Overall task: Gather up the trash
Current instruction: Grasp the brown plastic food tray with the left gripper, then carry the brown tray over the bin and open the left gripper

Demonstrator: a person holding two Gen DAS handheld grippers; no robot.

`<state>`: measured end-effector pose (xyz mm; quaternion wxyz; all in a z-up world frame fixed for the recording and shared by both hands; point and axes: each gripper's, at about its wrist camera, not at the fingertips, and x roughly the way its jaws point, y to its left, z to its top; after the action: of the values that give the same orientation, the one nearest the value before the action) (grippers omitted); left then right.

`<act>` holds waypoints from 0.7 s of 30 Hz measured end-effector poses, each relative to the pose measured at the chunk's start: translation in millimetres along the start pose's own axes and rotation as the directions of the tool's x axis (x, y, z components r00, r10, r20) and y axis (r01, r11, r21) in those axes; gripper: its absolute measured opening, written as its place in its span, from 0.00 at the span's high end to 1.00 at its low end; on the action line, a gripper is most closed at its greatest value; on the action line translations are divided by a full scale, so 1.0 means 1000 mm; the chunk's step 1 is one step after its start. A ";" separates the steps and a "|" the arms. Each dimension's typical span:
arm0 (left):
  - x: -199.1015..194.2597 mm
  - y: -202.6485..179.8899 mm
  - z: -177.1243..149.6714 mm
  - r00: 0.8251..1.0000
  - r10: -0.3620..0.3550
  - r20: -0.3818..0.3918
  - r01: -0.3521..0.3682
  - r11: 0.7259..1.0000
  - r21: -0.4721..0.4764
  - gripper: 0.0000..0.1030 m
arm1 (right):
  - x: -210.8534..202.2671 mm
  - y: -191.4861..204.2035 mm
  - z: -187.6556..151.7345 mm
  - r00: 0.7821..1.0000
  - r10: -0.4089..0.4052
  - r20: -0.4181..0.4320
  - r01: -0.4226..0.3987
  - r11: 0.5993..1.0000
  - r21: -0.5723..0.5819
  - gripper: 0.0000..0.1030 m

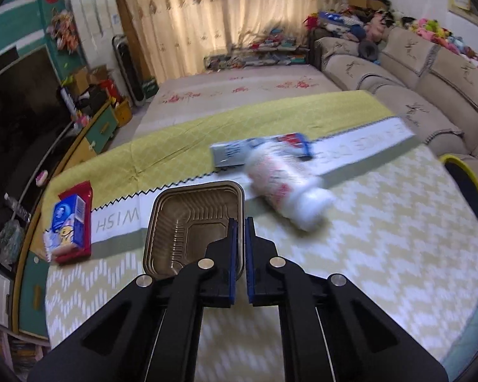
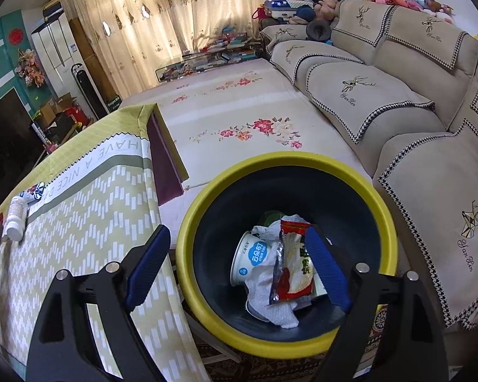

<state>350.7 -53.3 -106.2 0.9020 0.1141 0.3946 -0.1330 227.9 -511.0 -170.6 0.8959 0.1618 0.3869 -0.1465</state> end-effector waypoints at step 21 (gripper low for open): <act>-0.054 -0.329 0.055 0.893 -0.451 -0.017 0.423 0.824 0.377 0.95 | -0.050 -0.068 -0.020 0.994 -0.084 0.063 0.083 0.996 0.018 0.20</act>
<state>244.8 -371.2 -63.1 0.8232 0.1840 0.3446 -0.4120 155.7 -557.3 -158.6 0.8995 0.1476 0.3636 -0.1920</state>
